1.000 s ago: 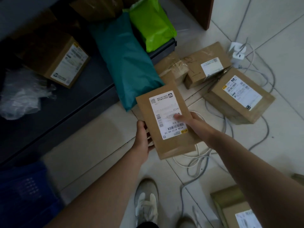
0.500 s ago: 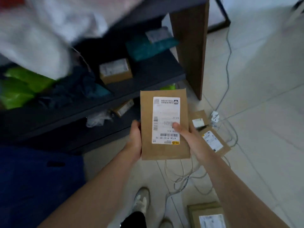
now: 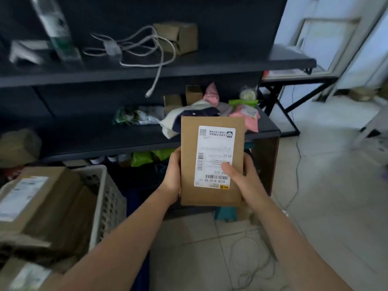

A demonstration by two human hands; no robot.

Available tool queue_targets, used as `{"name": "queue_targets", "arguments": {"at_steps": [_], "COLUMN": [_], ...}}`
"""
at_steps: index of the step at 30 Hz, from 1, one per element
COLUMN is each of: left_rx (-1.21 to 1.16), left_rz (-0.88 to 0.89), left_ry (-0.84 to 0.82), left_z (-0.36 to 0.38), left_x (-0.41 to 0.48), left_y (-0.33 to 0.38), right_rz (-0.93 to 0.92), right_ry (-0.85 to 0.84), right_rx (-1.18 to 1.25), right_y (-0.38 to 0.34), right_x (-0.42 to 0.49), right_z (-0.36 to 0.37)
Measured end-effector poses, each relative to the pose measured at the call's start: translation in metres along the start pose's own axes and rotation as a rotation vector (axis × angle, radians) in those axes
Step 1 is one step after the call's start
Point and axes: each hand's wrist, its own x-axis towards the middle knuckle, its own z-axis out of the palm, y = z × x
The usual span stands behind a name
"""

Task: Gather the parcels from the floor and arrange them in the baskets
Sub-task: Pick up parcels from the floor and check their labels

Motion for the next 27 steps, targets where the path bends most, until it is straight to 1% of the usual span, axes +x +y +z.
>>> {"name": "queue_targets", "arguments": {"at_steps": [3,6,10,12,15,17,20,23,27], "left_rx": [-0.013,-0.002,0.08,0.096,0.077,0.101,0.113,0.042,0.037], "left_rz": [0.118,0.216,0.338,0.367,0.312,0.29,0.172,0.059,-0.08], "left_ry": [-0.028,0.072,0.169,0.225,0.265,0.325,0.421,0.439,0.477], "left_z": [-0.064,-0.138,-0.221,-0.255,-0.296,-0.32,-0.34,-0.351,-0.366], "left_x": [-0.055,-0.116,-0.18,-0.209,-0.24,-0.25,-0.26,-0.262,-0.271], "left_y": [0.047,0.098,0.15,0.175,0.194,0.19,0.165,0.14,0.106], "right_rz": [-0.125,-0.221,-0.247,-0.237,-0.187,-0.133,-0.046,0.032,0.156], "right_ry": [-0.047,-0.131,-0.237,-0.288,-0.385,-0.449,-0.514,-0.549,-0.614], "right_rx": [0.005,0.022,0.036,0.041,0.047,0.019,-0.051,-0.151,-0.267], "right_y": [-0.05,-0.108,-0.166,-0.19,-0.214,-0.216,-0.201,-0.18,-0.151], "right_x": [-0.033,-0.072,-0.109,-0.122,-0.141,-0.147,-0.145,-0.144,-0.143], "right_z": [0.069,0.155,0.24,0.276,0.32,0.343,0.364,0.374,0.384]}}
